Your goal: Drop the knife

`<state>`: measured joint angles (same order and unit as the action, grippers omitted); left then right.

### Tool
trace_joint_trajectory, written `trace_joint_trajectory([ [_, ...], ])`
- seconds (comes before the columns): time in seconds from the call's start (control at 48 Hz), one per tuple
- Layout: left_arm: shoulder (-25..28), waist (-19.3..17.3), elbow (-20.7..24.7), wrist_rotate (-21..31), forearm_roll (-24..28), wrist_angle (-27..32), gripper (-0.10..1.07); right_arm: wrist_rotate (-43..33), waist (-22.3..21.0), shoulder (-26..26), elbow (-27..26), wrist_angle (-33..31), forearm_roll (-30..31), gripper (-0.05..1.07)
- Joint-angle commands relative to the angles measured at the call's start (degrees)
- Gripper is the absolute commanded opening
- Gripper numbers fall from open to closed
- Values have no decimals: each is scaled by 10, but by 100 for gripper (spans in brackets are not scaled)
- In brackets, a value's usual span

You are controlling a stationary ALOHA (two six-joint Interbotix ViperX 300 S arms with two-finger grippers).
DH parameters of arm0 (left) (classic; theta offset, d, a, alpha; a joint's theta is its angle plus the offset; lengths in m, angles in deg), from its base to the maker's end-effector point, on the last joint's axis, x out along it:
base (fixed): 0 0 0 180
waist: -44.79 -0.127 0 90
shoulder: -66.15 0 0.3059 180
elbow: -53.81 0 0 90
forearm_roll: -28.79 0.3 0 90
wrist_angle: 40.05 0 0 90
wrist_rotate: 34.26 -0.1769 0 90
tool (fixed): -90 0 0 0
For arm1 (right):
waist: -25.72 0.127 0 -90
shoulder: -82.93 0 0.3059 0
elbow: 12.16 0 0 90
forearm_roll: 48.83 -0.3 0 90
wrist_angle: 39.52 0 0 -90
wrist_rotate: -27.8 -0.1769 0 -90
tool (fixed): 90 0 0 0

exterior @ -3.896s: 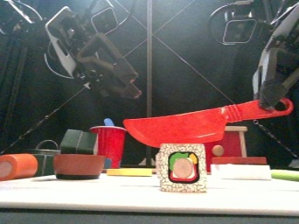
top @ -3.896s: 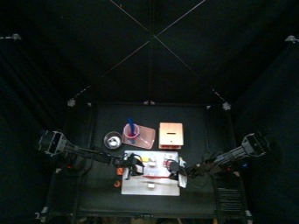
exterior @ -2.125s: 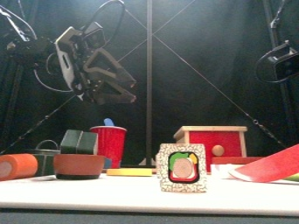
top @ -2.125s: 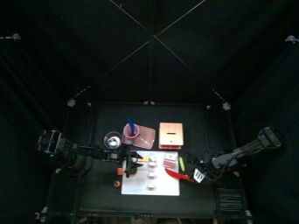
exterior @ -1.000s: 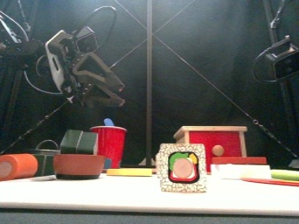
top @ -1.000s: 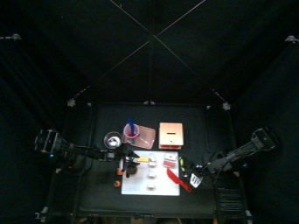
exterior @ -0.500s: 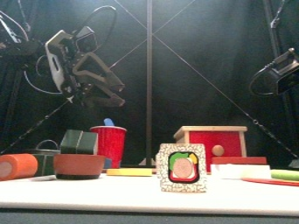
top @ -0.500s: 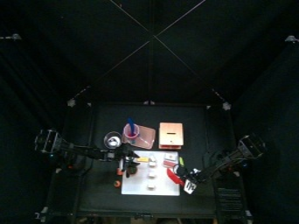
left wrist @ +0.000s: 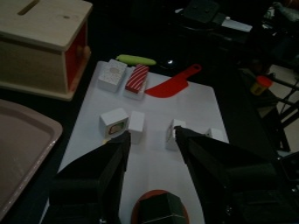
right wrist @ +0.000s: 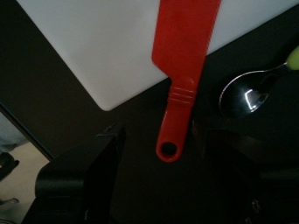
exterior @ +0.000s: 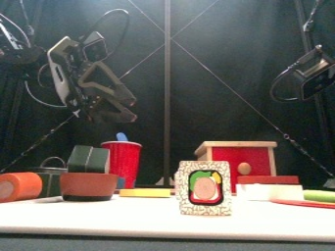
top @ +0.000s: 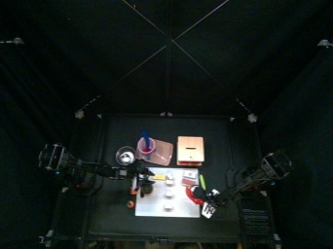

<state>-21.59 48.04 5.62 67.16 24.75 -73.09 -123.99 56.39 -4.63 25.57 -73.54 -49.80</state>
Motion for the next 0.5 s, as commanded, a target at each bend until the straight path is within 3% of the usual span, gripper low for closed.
trace_joint_trajectory([
  [0.0,-2,1,5,-1,0,-5,83,-1,4,-14,-35,-18,3,94],
  [0.208,-2,-1,5,-1,0,-5,83,-3,7,-18,-48,-66,8,94],
  [0.479,-2,2,5,2,-1,-4,83,-19,19,-8,-43,-74,13,94],
])
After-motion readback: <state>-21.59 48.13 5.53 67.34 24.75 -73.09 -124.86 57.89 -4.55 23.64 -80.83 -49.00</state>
